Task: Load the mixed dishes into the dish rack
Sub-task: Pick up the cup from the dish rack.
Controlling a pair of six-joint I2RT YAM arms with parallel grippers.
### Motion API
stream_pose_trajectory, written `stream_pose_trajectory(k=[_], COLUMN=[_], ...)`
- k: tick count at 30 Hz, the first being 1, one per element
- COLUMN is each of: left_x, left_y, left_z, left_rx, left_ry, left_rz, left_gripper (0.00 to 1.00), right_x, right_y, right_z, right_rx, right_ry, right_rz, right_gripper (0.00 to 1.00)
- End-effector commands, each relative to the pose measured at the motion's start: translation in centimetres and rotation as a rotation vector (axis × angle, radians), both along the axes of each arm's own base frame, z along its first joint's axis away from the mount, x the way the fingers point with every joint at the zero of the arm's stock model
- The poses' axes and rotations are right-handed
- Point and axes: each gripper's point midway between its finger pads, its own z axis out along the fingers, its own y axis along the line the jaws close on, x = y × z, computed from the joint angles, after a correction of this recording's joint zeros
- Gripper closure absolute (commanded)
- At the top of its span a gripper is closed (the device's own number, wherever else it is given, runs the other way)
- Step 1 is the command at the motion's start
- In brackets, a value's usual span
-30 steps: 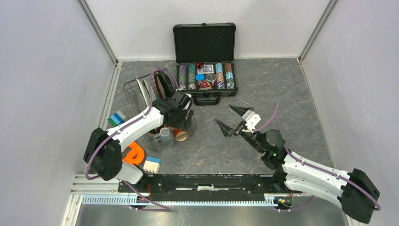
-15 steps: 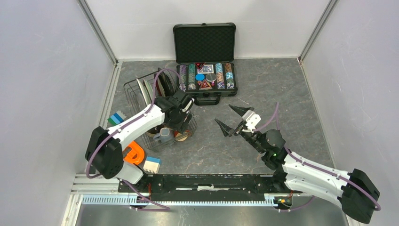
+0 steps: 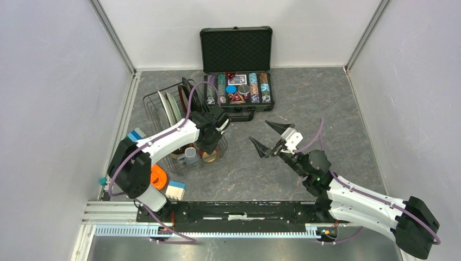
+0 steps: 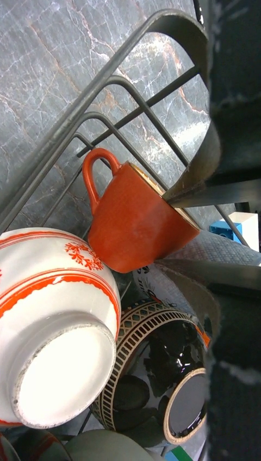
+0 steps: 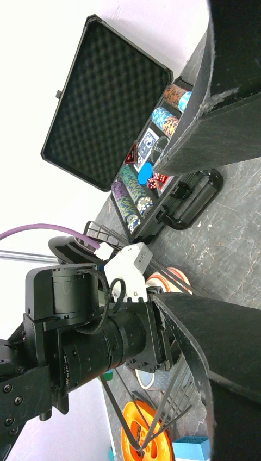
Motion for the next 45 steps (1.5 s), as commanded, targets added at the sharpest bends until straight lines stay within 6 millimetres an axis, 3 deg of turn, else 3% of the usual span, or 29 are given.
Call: stream_pose_trajectory(k=[1, 6, 9, 22, 29, 31, 38, 42, 45], left_x=[-1.1, 0.1, 0.7, 2.9, 3.1, 3.0, 2.0, 0.7, 0.5], left_y=[1.0, 1.5, 1.7, 1.2, 2.2, 2.3, -0.2, -1.6, -1.6], left_z=[-1.3, 0.2, 1.3, 6.2, 8.6, 9.8, 14.6, 15.9, 16.8], left_rx=[0.072, 0.084, 0.081, -0.097, -0.165, -0.215, -0.585, -0.736, -0.777], left_ry=[0.045, -0.041, -0.094, -0.361, -0.494, -0.545, -0.768, -0.845, -0.907], left_rz=[-0.008, 0.031, 0.052, 0.144, 0.172, 0.184, 0.084, -0.029, -0.052], left_gripper=[0.74, 0.94, 0.98, 0.98, 0.98, 0.98, 0.98, 0.98, 0.98], right_x=[0.2, 0.2, 0.2, 0.1, 0.3, 0.4, 1.3, 0.8, 0.1], right_y=[-0.5, -0.3, -0.2, 0.8, 2.2, 2.8, 5.4, 6.4, 7.0], right_z=[1.5, 1.4, 1.4, 1.5, 1.9, 1.9, 2.1, 2.4, 3.2], right_rx=[0.024, 0.024, 0.028, 0.043, 0.090, 0.109, 0.185, 0.261, 0.342], right_ry=[-0.034, -0.030, -0.028, -0.003, 0.076, 0.113, 0.346, 0.459, 0.536], right_rz=[-0.021, -0.015, -0.008, 0.034, 0.079, 0.099, 0.216, 0.341, 0.447], right_gripper=[0.17, 0.17, 0.17, 0.17, 0.17, 0.17, 0.14, 0.10, 0.08])
